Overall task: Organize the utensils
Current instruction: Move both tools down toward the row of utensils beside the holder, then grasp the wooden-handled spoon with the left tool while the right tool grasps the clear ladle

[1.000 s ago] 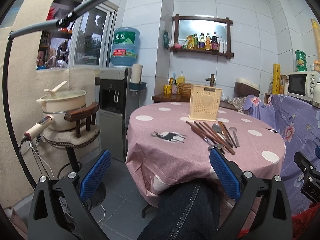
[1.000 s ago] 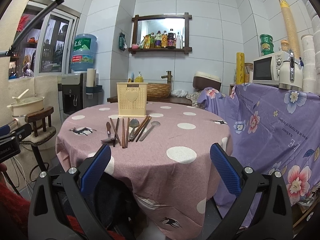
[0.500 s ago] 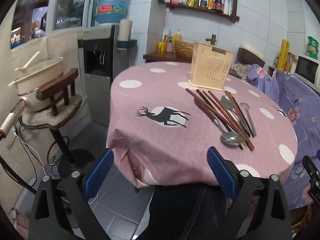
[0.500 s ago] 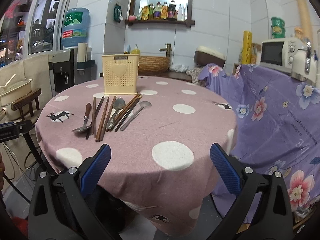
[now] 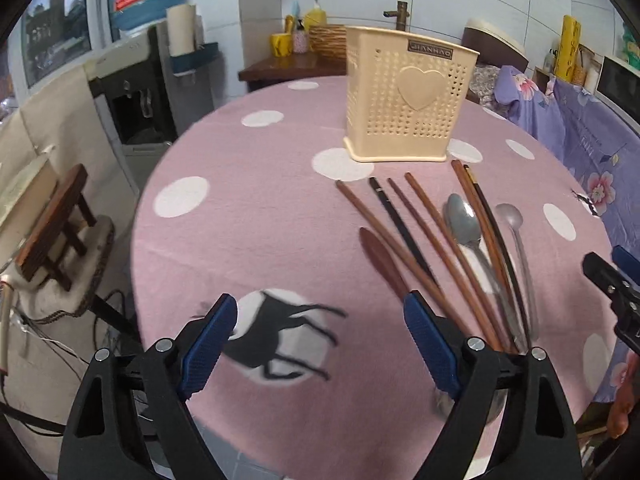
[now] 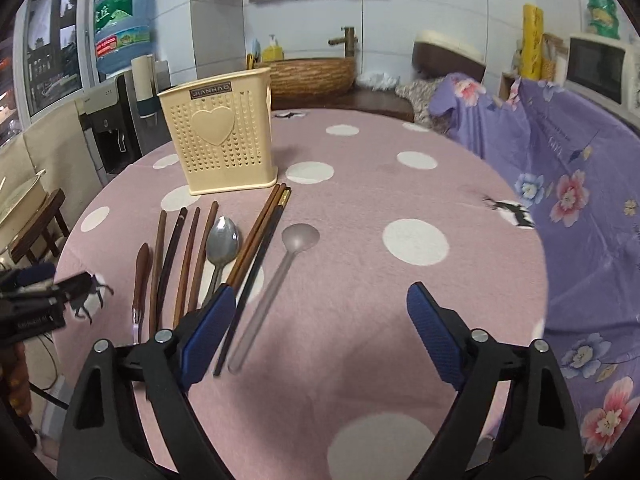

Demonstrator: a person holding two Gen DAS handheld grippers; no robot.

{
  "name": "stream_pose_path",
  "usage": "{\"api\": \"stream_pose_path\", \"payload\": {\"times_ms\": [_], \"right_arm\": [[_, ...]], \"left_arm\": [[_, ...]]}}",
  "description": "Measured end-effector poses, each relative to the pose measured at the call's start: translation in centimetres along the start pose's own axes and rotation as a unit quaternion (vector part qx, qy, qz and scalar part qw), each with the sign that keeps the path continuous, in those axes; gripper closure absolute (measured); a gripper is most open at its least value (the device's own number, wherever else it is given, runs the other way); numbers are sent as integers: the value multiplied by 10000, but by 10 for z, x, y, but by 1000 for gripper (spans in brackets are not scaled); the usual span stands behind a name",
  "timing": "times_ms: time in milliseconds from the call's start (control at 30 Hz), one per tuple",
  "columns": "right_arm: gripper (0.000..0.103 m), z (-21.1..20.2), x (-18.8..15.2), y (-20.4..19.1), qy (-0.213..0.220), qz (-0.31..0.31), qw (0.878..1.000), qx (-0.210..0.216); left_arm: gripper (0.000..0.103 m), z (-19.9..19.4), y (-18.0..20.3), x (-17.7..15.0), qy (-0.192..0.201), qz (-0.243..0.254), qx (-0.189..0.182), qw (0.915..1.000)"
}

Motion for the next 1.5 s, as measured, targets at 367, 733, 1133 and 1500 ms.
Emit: {"api": "stream_pose_path", "payload": {"times_ms": [367, 733, 1133, 1500], "right_arm": [[17, 14, -1, -6, -30, -200, 9995, -226], [17, 26, 2, -3, -332, 4, 9993, -193], [32, 77, 9, -26, -1180, 95, 9924, -325], [50, 104, 10, -43, -1566, 46, 9865, -471]], "left_arm": [[48, 47, 12, 4, -693, -457, -289, 9961], [72, 64, 10, 12, -958, -373, -179, 9945], [74, 69, 17, 17, -1121, -405, -241, 9926], [75, 68, 24, 13, -1119, -288, -128, 9932]]}}
Point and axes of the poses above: each gripper's, at about its wrist camera, not at the fingertips, and z roughly the way its jaws point, y to its right, x to its top, the point moved 10 cm from there along z, roughly the way its jaws point, and after that the axes turned 12 degrees about -x, right-handed, at the moved point
